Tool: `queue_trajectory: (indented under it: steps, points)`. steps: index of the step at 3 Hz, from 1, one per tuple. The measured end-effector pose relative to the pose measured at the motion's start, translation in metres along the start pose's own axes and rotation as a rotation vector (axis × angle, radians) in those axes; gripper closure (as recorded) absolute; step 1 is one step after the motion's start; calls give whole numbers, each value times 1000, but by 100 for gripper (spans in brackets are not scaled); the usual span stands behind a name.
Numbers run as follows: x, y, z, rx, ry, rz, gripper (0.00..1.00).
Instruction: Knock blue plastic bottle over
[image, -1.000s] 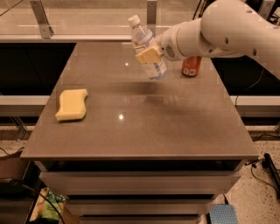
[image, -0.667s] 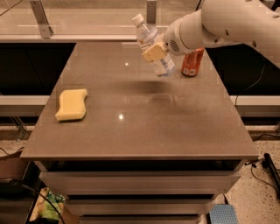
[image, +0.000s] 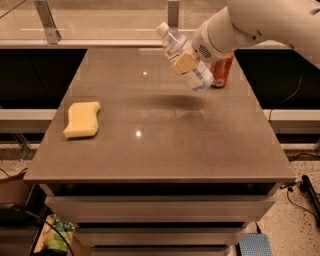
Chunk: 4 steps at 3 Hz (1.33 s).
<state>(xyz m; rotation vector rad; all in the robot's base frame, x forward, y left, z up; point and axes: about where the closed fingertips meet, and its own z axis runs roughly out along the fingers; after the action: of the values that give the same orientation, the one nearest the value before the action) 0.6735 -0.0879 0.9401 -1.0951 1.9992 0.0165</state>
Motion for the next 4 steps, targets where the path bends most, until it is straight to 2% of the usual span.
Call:
queue_trajectory:
  steps: [2,4]
  points:
    - [16,10,-11,-8,155,-53,100]
    - [35,27,-4,-68,298,-92,100]
